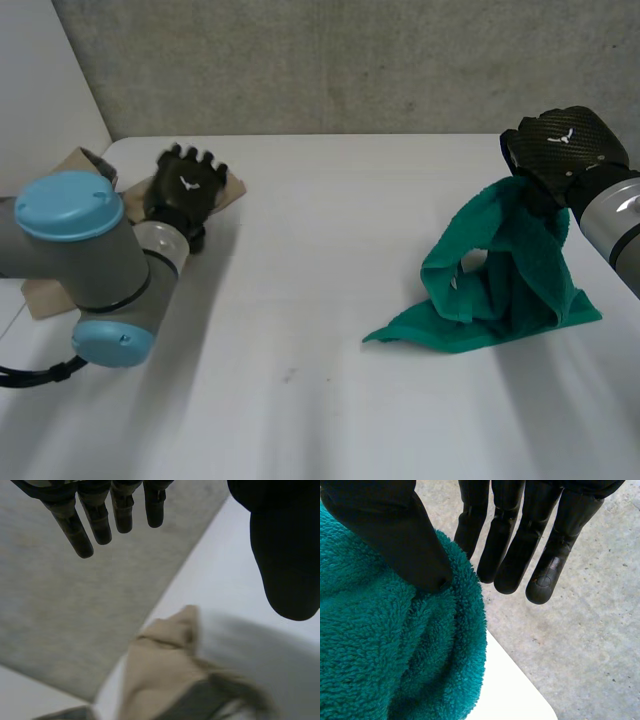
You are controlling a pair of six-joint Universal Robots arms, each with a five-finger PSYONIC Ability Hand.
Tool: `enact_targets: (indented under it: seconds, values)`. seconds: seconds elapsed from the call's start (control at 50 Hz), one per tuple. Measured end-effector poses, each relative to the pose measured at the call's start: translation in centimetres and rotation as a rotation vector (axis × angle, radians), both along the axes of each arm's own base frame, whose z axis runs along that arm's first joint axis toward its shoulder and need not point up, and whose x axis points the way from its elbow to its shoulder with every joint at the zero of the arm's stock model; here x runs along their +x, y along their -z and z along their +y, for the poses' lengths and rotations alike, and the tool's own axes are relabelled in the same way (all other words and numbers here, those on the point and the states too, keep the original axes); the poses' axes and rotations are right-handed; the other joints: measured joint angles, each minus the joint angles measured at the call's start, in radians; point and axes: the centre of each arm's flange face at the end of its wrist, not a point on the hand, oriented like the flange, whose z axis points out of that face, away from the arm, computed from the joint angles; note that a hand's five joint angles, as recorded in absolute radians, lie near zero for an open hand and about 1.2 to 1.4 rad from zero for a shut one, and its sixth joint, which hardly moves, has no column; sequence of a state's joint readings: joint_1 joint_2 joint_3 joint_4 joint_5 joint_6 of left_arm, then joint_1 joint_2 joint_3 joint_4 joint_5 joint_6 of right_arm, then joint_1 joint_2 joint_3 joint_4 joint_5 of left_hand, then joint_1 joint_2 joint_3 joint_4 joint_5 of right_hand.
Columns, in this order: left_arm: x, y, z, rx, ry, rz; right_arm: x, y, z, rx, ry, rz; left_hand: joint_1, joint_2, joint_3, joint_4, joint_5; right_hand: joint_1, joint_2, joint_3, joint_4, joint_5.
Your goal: Fold the laundry.
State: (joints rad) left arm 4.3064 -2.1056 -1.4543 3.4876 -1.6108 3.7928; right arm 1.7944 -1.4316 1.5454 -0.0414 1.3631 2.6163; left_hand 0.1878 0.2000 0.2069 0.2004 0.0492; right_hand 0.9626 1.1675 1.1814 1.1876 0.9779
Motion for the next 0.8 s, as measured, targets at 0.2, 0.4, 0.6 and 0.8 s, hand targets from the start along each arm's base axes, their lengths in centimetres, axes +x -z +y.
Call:
enact_targets:
  seconds: [0.2, 0.4, 0.6, 0.8]
  values:
    - [1.9, 4.1, -3.5, 0.128, -0.038, 0.009, 0.0, 0.4, 0.1, 0.011, 0.0, 0.003, 0.244, 0.215, 0.207, 0.218, 0.196, 0.0, 0.0, 0.0, 0.0, 0.0]
    - [6.6, 5.8, -9.3, 0.053, -0.209, -0.1, 0.0, 0.6, 0.2, 0.018, 0.0, 0.005, 0.927, 0.985, 0.972, 0.988, 0.897, 0.0, 0.0, 0.0, 0.0, 0.0]
    - [15.0, 4.2, -15.9, -0.195, -0.611, -0.365, 0.1, 0.7, 0.3, 0.018, -0.003, 0.009, 0.925, 0.98, 0.973, 0.988, 0.895, 0.0, 0.0, 0.0, 0.0, 0.0]
    - [12.4, 2.9, -13.6, -0.268, -0.552, -0.312, 0.3, 0.8, 0.4, 0.022, -0.01, 0.013, 0.037, 0.039, 0.038, 0.038, 0.012, 0.0, 0.0, 0.0, 0.0, 0.0]
